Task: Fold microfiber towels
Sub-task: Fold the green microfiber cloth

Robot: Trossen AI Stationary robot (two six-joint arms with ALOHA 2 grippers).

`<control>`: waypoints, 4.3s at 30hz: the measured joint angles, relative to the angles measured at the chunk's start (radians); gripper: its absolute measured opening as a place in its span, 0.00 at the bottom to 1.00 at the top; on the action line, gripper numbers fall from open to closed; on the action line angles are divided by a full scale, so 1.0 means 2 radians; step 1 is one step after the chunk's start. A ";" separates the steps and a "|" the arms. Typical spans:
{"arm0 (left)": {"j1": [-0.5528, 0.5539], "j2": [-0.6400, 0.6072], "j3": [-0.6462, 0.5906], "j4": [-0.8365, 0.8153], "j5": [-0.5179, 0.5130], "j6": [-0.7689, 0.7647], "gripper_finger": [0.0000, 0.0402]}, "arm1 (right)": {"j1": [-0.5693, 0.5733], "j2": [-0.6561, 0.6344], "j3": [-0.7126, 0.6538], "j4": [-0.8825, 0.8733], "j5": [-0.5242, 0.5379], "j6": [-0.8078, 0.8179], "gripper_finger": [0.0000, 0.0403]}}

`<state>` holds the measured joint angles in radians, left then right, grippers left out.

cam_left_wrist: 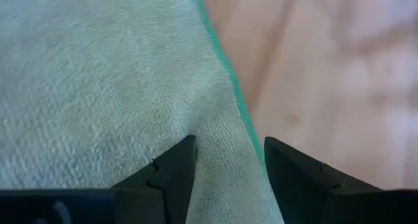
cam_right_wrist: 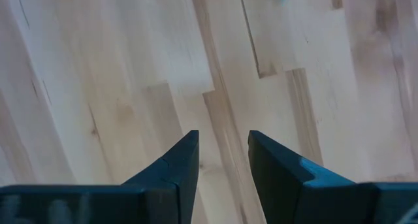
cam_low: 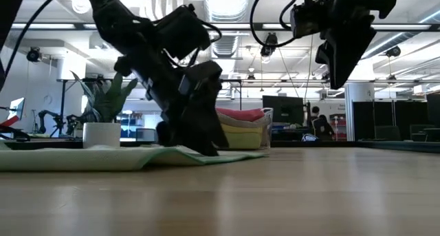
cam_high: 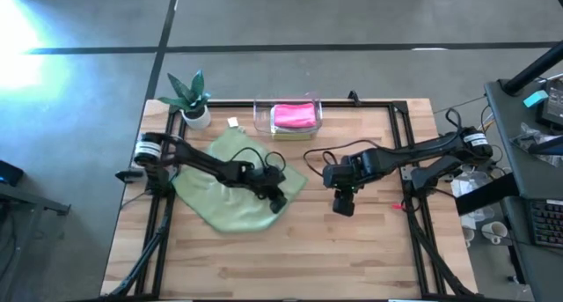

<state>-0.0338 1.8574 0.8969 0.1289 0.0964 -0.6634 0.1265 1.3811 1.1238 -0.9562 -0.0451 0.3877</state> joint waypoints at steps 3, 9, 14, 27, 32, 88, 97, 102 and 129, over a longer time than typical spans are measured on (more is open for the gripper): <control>-0.012 0.008 0.020 0.013 0.022 0.033 0.42 | 0.000 0.000 -0.012 0.040 0.002 -0.002 0.31; -0.026 -0.005 0.079 -0.044 0.024 0.101 0.42 | 0.000 0.001 -0.044 0.155 0.002 -0.002 0.31; -0.027 -0.030 0.111 -0.188 -0.015 0.103 0.42 | 0.000 0.002 -0.073 0.250 0.002 -0.002 0.31; -0.096 -0.117 0.110 -0.506 -0.177 -0.032 0.42 | -0.001 0.065 -0.115 0.371 0.032 -0.003 0.31; -0.117 -0.126 0.105 -0.559 -0.179 -0.090 0.42 | -0.001 0.119 -0.103 0.380 0.066 -0.016 0.31; -0.384 -0.139 0.105 -0.513 -0.119 -0.281 0.42 | 0.174 0.269 0.020 0.425 -0.057 0.456 0.30; -0.407 -0.136 0.106 -0.441 -0.121 -0.284 0.42 | 0.179 0.355 0.168 0.408 -0.059 0.382 0.30; -0.413 -0.136 0.106 -0.431 -0.122 -0.307 0.42 | 0.186 0.369 0.220 0.340 -0.056 0.357 0.31; -0.318 -0.280 0.093 -0.654 -0.278 -0.250 0.42 | 0.217 0.231 0.250 0.056 0.126 0.302 0.31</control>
<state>-0.6706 1.2967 1.0830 -1.1793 -0.4588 -1.1638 0.5598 1.8432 1.6231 -0.8444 0.2069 0.9912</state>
